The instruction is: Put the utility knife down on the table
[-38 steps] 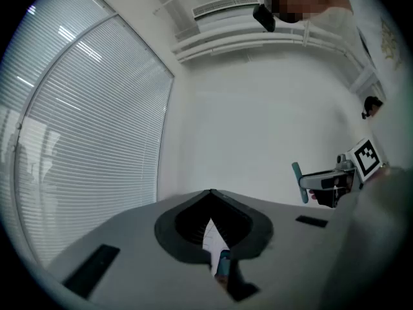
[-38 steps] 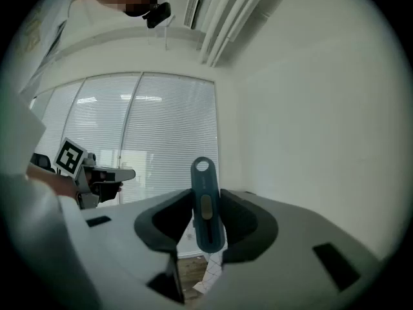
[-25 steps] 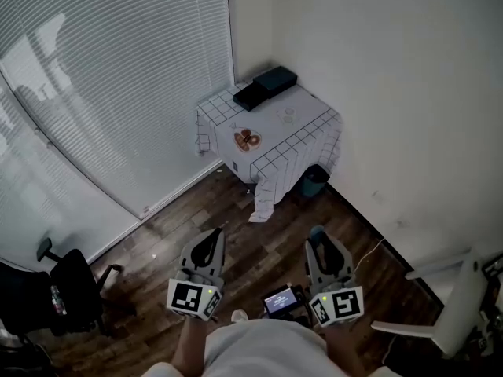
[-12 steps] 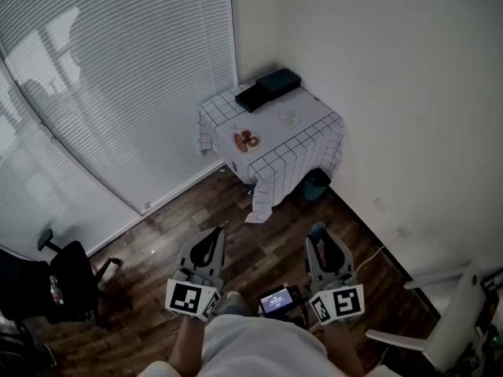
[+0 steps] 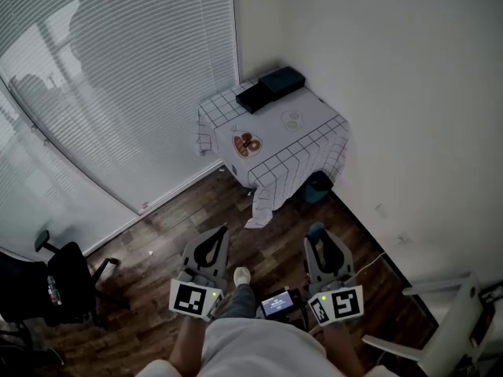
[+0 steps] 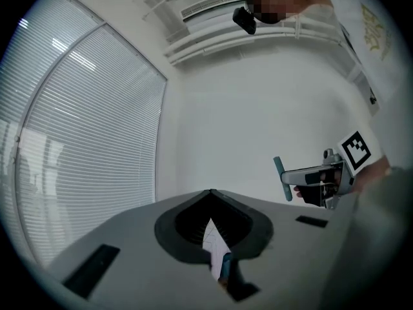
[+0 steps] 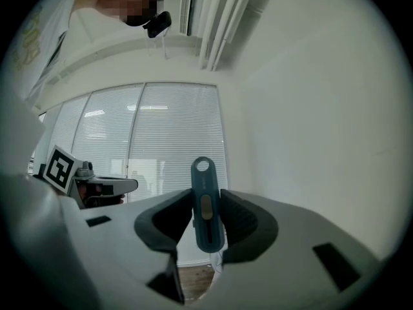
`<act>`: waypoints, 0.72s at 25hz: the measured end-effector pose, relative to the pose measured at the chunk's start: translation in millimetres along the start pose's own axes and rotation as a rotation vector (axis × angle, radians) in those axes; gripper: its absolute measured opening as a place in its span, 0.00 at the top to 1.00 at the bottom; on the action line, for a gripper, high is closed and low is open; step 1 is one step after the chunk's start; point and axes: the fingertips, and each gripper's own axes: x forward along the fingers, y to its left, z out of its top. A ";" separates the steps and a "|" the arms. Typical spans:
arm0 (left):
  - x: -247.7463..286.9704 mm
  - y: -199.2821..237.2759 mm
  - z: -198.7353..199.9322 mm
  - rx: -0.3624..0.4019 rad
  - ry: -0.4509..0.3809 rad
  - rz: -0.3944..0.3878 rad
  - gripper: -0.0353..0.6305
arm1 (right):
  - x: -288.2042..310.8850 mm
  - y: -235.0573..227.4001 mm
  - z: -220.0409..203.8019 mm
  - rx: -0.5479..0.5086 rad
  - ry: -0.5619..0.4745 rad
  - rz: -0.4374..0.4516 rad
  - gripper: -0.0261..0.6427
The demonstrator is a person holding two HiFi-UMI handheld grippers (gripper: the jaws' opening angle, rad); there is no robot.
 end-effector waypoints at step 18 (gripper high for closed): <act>100.1 95.1 3.0 -0.004 -0.031 -0.066 0.94 | 132.9 -7.4 1.7 -0.013 -0.008 -0.038 0.75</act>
